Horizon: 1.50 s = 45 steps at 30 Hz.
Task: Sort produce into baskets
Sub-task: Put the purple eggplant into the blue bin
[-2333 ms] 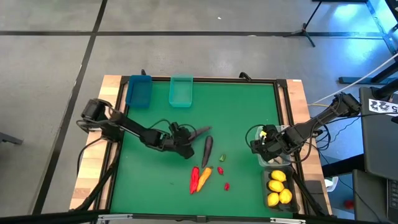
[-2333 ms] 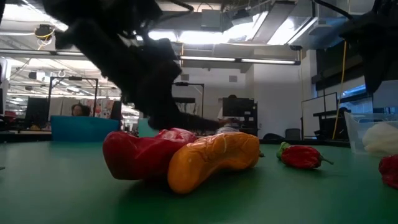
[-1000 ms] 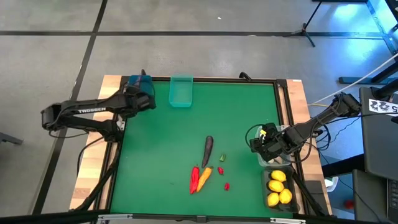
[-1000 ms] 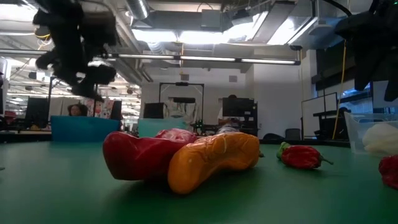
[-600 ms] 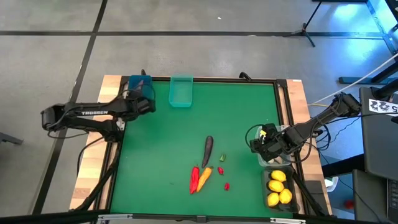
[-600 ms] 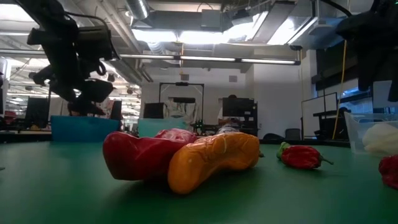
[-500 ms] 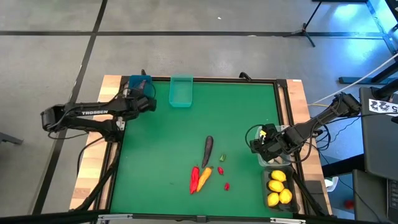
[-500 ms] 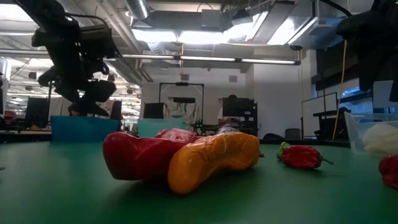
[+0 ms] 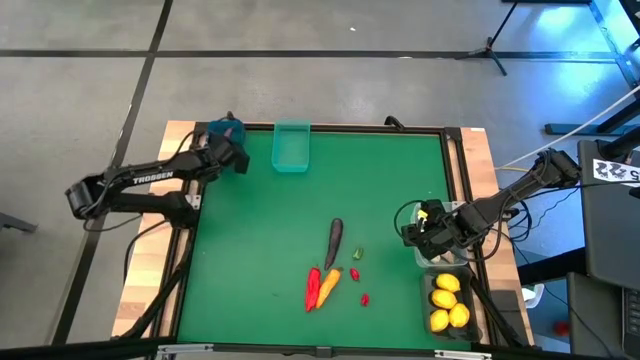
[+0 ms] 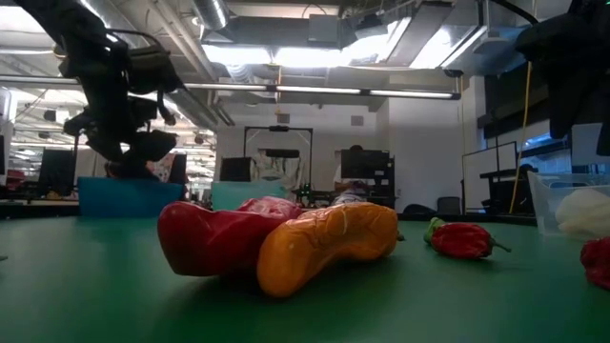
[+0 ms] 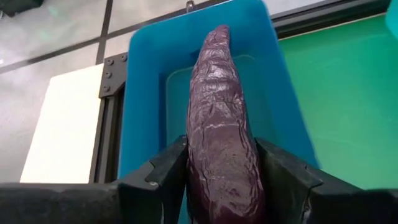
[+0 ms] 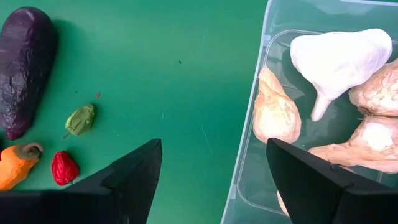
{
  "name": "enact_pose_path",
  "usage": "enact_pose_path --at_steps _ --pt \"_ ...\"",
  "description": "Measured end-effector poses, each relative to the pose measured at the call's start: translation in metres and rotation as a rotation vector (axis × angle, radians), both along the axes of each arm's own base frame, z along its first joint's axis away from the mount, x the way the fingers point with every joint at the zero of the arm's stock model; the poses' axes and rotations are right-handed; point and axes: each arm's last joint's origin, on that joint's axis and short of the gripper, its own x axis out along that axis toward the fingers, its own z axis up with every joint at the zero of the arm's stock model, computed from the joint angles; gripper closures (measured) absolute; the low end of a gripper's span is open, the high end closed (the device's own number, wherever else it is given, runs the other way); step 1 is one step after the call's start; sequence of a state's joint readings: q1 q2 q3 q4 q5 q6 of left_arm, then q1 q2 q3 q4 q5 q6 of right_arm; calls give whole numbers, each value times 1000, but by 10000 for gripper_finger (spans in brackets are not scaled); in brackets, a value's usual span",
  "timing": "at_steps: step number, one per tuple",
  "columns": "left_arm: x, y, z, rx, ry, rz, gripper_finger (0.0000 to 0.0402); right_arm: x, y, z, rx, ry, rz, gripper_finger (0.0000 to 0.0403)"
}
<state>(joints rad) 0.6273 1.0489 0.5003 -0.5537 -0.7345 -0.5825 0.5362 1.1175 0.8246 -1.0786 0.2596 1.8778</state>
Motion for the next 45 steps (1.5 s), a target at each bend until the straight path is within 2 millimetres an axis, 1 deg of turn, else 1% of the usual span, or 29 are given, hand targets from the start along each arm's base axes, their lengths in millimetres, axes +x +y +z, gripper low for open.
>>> enact_pose_path --at_steps 3,6,9,18,27,30,35,38,42,45 --pt "-2 3 0 -19 -9 0 233 0 0 0 0 0 1 114" --pt "0 6 0 -55 -48 -51 233 0 0 0 -1 -1 0 114" --pt "3 8 1 -50 -69 -85 233 0 0 0 -11 -7 -2 114" --pt "4 11 4 -28 -23 -141 233 0 0 0 -15 -10 -2 114" --pt "4 11 3 -51 -35 -161 231 1 0 0 -21 -10 23 114" --pt "4 10 3 -52 -37 -163 210 1 0 0 -21 -10 23 114" --pt "3 9 2 -69 -22 -164 146 1 0 0 -26 -8 39 114" --pt "1 8 0 -91 -8 -155 117 1 0 0 -28 -7 45 114" --pt "1 7 0 -100 -14 -155 103 1 0 0 -30 -7 46 114" --pt "2 6 4 -105 -64 -166 101 1 0 0 -30 -7 46 114"
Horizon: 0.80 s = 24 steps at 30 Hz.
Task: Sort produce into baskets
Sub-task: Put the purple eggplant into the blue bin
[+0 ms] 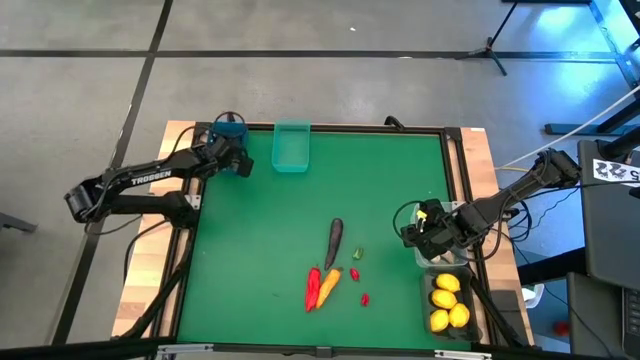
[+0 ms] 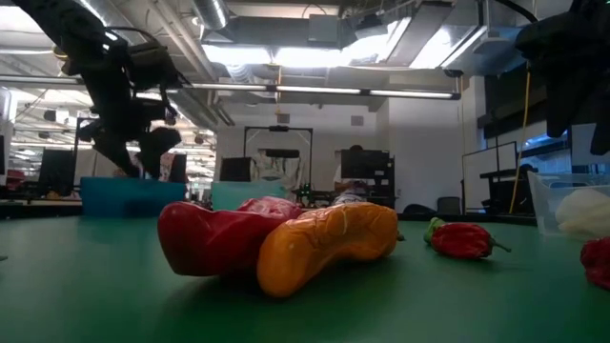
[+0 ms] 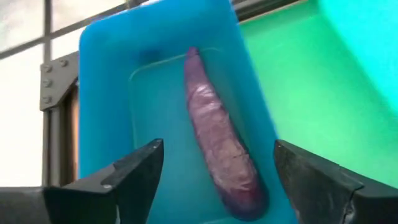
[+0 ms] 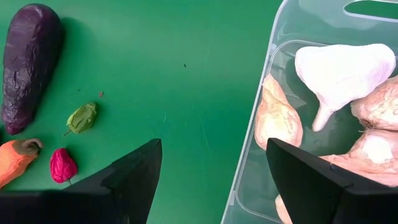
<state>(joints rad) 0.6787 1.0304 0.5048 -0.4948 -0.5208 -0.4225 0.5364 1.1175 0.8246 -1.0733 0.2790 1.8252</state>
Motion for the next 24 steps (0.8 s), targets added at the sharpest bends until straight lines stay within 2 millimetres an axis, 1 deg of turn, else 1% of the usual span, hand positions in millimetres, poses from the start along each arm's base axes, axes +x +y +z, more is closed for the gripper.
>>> enact_pose_path --at_steps 3,7,9,11,13,16,19,24 --pt "3 -2 12 21 -73 -29 101 0 0 0 0 0 0 114" --pt "6 -9 37 65 -185 -110 101 0 0 0 0 -1 0 114" --pt "7 -14 52 94 -274 -154 101 0 0 0 0 -1 0 114" --pt "8 -21 66 112 -400 -201 101 0 0 0 -1 -1 -1 114" --pt "10 -29 78 126 -522 -291 101 0 0 0 -1 -1 0 114" --pt "15 -44 92 125 -676 -476 101 0 -1 0 -16 -10 -5 114" --pt "23 -59 101 118 -764 -667 101 1 -1 0 -34 -20 -8 114" --pt "39 -81 104 100 -804 -825 101 1 -1 0 -43 -26 -11 114"
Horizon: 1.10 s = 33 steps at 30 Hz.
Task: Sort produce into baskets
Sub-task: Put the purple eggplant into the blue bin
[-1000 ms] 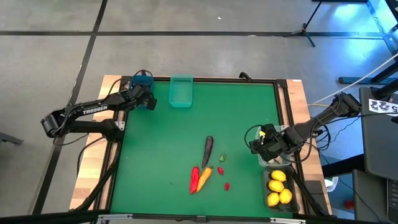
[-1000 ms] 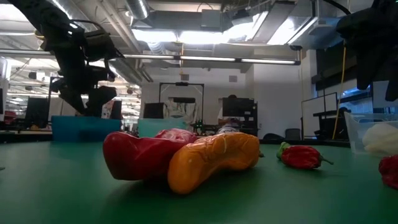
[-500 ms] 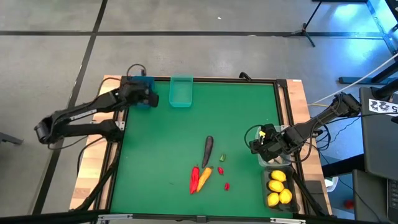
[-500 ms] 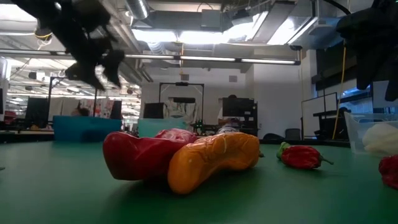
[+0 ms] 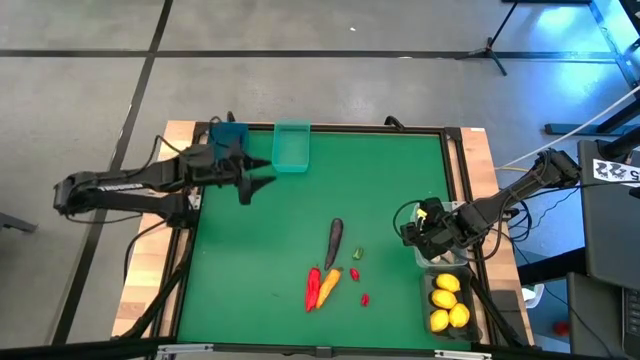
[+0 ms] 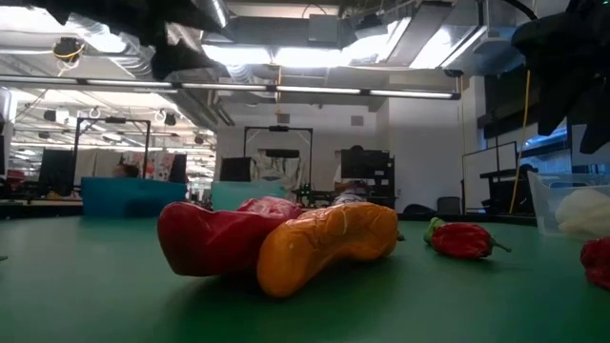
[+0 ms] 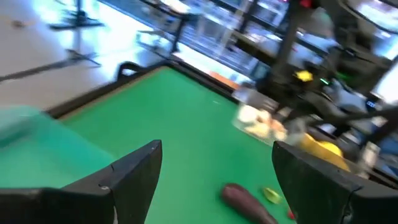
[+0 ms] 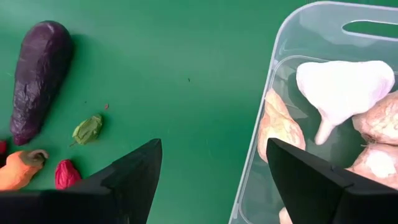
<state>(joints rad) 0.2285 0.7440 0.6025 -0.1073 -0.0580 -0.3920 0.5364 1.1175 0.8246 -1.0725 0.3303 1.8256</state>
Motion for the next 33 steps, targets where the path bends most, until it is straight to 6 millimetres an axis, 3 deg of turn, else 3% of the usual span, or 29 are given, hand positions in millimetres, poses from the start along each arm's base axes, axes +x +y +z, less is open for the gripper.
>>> enact_pose_path --at_steps 3,6,12,16,20,26,33 --pt "11 -14 -2 2 -9 -100 101 3 1 1 -23 -39 20 114" --pt "17 -27 1 19 -44 -201 101 18 7 7 -86 -205 146 114" --pt "14 -39 6 4 -88 -262 101 69 12 23 -313 -522 443 114" --pt "11 -43 7 -1 -92 -282 101 105 9 22 -434 -603 662 114" --pt "6 -45 8 -3 -81 -292 101 136 -7 15 -388 -545 780 114" --pt "1 -45 2 -31 -19 -290 101 176 -12 9 -443 -332 1224 114" --pt "0 -45 -4 -43 50 -281 101 213 -10 17 -578 -66 1656 114"
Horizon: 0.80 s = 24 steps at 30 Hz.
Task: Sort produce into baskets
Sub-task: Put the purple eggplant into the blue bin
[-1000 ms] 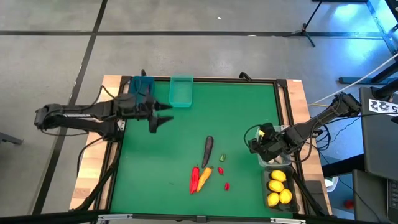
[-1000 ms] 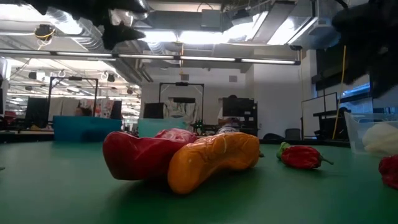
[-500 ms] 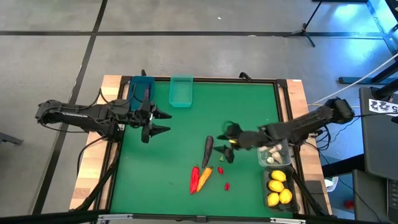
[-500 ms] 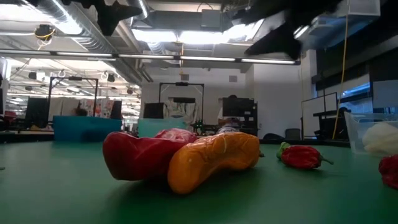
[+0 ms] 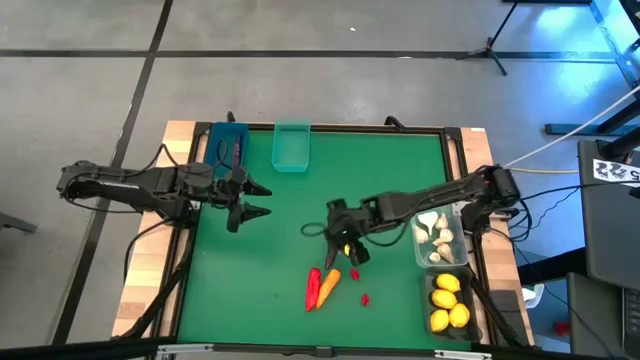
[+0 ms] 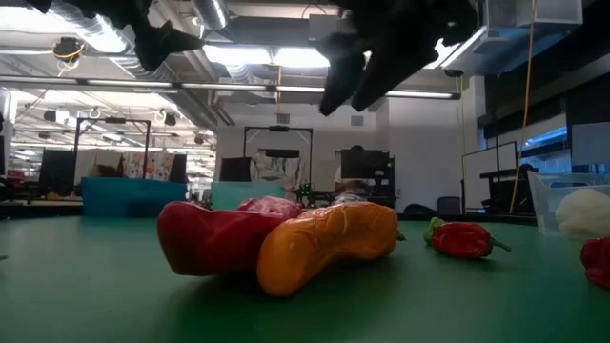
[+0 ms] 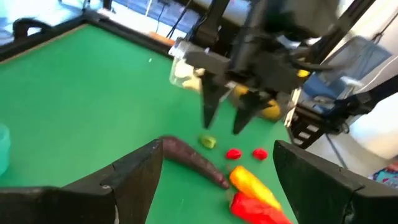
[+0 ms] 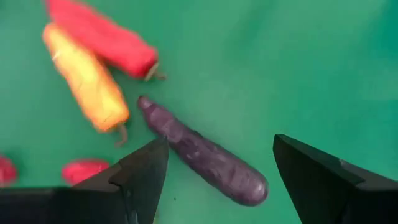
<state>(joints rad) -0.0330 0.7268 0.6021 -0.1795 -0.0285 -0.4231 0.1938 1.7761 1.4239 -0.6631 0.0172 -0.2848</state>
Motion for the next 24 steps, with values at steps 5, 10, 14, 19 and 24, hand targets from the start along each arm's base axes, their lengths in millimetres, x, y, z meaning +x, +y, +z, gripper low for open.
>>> enact_pose_path --at_steps 5,10,14,19,24 --pt "0 0 0 -11 -1 7 101 19 5 -15 -92 91 141 114" --pt "-1 0 -3 -17 33 11 101 26 6 -41 -133 165 220 114" --pt "-2 0 -5 -19 52 12 101 28 5 -58 -212 227 249 114" --pt "-2 1 -5 -16 52 24 101 33 2 -78 -360 280 250 114" --pt "-2 1 -7 -8 71 51 101 33 1 -90 -393 330 253 117"
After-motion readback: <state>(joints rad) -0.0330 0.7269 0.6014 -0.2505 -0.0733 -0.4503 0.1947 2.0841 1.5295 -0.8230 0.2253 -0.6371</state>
